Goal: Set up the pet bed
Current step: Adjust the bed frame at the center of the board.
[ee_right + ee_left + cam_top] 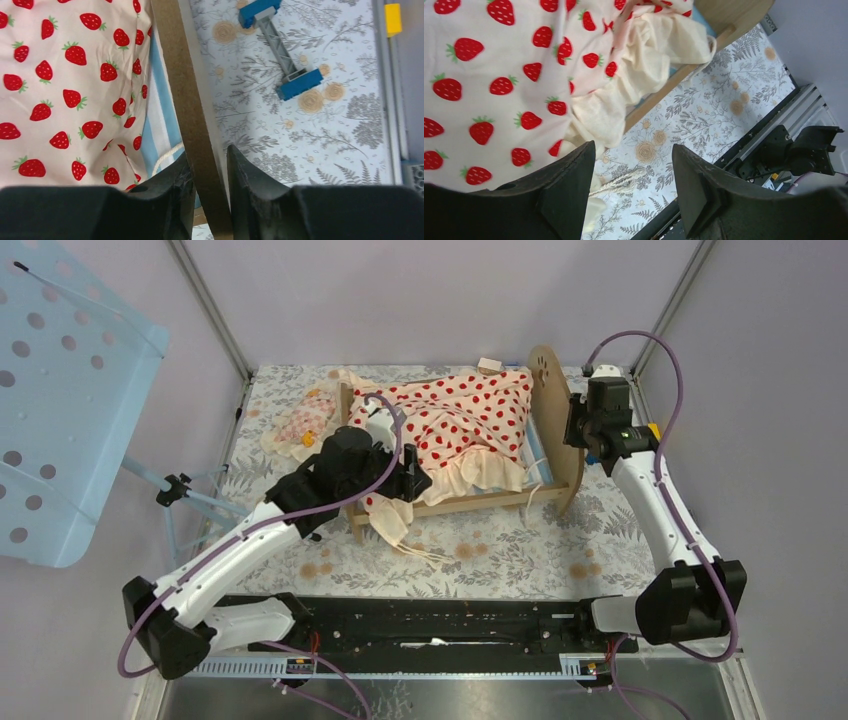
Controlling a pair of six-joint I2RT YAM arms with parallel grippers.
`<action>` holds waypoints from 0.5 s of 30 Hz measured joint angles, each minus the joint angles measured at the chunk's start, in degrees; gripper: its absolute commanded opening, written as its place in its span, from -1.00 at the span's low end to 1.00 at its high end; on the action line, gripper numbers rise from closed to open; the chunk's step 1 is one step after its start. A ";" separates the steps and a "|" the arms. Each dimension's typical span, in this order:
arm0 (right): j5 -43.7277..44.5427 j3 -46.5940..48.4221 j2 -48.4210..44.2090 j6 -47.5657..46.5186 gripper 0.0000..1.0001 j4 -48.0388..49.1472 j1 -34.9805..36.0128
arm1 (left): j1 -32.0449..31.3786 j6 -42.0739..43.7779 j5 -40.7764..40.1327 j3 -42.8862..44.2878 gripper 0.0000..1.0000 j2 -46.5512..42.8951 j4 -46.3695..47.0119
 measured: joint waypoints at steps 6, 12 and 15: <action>-4.83 0.59 0.63 2.58 -0.87 0.33 0.20 | -0.02 0.22 -1.07 -1.03 0.23 -3.74 -0.24; -8.35 0.55 0.33 5.86 -0.95 0.24 0.68 | -0.02 0.22 -1.46 -0.96 0.25 -3.48 -0.98; -9.53 0.55 0.07 6.78 -0.95 -0.37 1.53 | -0.02 0.33 -1.46 0.46 0.26 -1.88 -1.75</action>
